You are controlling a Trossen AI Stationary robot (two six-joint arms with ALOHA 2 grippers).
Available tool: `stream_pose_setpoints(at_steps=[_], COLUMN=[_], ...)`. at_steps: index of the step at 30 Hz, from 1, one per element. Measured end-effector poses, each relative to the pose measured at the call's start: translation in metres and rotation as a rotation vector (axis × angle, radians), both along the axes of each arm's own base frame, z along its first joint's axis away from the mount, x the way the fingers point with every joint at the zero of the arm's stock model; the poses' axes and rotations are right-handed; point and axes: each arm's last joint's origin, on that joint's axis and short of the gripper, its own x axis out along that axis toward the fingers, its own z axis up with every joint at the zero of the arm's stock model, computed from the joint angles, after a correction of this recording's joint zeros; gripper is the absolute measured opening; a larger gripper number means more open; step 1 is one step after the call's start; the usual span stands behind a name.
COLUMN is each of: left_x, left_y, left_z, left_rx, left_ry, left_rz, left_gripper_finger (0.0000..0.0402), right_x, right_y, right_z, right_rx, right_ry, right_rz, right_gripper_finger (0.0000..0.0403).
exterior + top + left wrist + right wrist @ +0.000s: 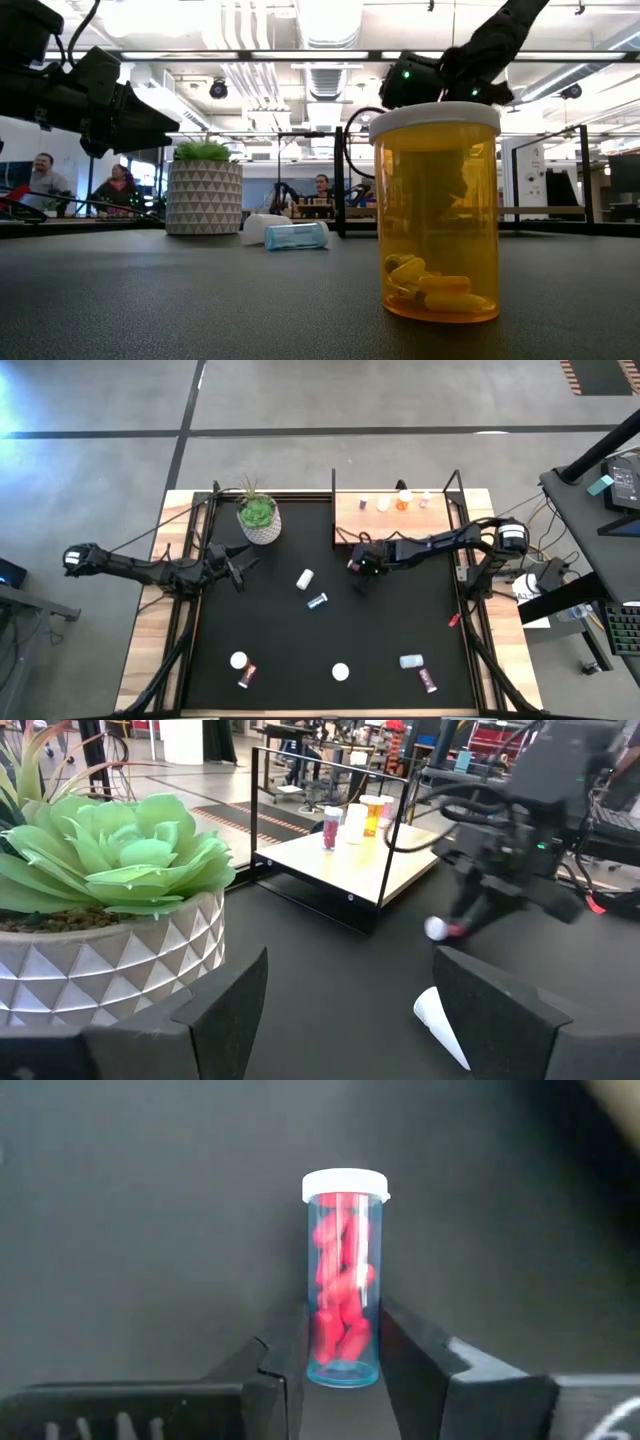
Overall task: Pick and place medicine bottles onto shelf by color
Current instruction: Put the right blue pill bottle on the shelf aligned with the other blue pill bottle
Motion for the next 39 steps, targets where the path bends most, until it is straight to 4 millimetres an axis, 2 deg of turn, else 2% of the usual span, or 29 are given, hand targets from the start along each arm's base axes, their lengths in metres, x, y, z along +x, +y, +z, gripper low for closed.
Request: stream_pose_setpoints(at_steps=[5, 9, 17, 22, 30, 39], left_x=[0.000, 0.000, 0.000, 0.000, 0.000, 0.000], left_y=[0.000, 0.000, 0.000, 0.000, 0.000, 0.000], left_z=[0.000, 0.000, 0.000, 0.000, 0.000, 0.000], left_rx=[0.000, 0.000, 0.000, 0.000, 0.000, 0.000], left_ry=[0.000, 0.000, 0.000, -0.001, -0.001, -0.001], left_rz=[-0.001, 0.000, -0.001, 0.000, 0.000, 0.000], left_gripper_finger=[0.0270, 0.0270, 0.0270, 0.0270, 0.0270, 0.0270], right_x=[0.001, 0.002, 0.002, 0.007, 0.029, 0.038], right_y=[0.032, 0.042, 0.042, 0.041, 0.040, 0.026], right_z=[0.007, 0.005, 0.006, 0.015, 0.028, 0.018], right_rx=[0.030, 0.025, 0.020, 0.005, -0.039, -0.046], right_ry=[-0.024, -0.021, -0.025, -0.036, -0.071, 0.001], right_rz=[0.116, 0.148, 0.151, 0.176, 0.250, 0.235], right_gripper_finger=[0.0094, 0.0105, 0.0162, 0.0193, 0.0201, 0.0201])
